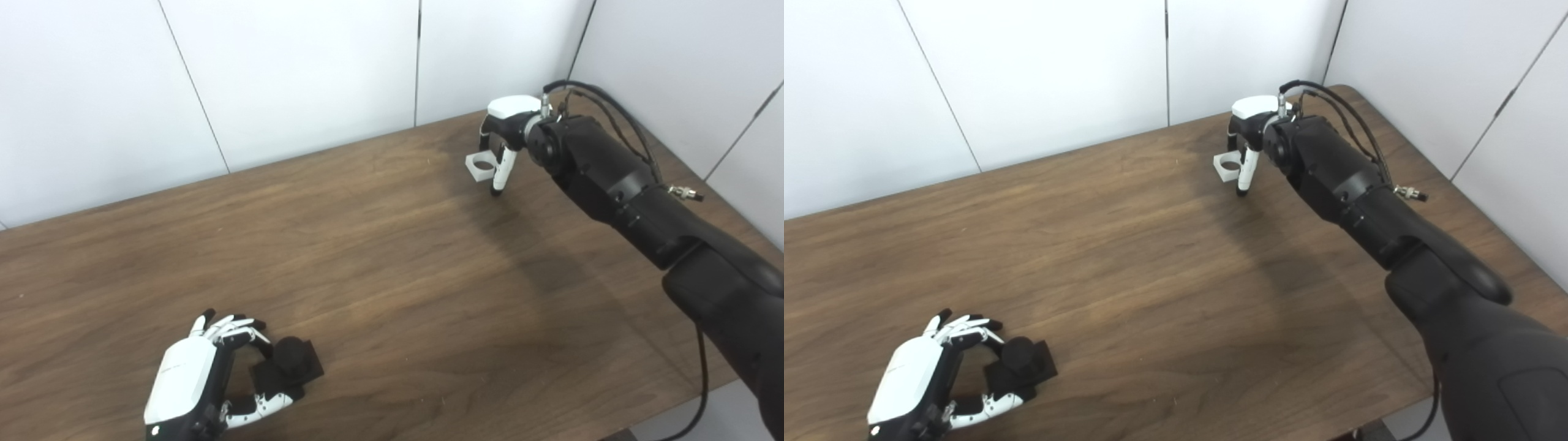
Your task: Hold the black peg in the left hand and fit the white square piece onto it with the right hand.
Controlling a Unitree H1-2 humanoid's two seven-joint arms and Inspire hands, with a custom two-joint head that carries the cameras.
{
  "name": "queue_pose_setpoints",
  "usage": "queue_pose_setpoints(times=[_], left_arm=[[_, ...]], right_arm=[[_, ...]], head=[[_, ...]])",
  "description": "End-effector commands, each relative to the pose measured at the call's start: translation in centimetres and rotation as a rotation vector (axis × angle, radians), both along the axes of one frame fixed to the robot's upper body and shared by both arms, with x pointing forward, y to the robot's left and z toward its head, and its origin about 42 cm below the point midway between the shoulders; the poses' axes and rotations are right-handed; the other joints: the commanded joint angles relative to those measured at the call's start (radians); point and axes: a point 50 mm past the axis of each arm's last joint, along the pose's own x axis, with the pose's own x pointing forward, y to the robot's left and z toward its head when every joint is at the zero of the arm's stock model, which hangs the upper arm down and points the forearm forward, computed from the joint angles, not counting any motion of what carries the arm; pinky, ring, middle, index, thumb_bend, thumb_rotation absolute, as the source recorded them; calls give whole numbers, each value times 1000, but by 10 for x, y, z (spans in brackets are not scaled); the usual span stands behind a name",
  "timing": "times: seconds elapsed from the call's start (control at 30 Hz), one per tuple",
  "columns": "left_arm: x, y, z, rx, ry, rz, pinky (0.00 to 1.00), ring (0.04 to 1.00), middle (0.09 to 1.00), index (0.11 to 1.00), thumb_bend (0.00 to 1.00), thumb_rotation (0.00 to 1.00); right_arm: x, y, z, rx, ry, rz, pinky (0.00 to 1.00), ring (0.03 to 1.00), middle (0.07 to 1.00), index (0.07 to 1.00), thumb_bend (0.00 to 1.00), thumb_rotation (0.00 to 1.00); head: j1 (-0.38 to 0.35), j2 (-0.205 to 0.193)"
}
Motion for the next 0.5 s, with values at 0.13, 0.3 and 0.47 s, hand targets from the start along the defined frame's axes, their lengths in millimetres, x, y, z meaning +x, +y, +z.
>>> queue_pose_setpoints(times=[0.13, 0.3, 0.47], left_arm=[[-5, -1, -4, 19, 34, -14, 1000, 849, 756, 485, 521, 49], [-5, -1, -4, 19, 32, -13, 1000, 848, 757, 485, 521, 49], [-5, -1, -4, 15, 31, -14, 1000, 847, 756, 484, 521, 49]], right_arm=[[6, -2, 30, 9, -78, 12, 955, 975, 889, 591, 847, 145], [6, -1, 27, 26, -81, 25, 945, 972, 878, 493, 534, 142], [6, 0, 25, 35, -81, 30, 950, 973, 866, 489, 526, 142]], head=[[-1, 3], [0, 6], [0, 6]])
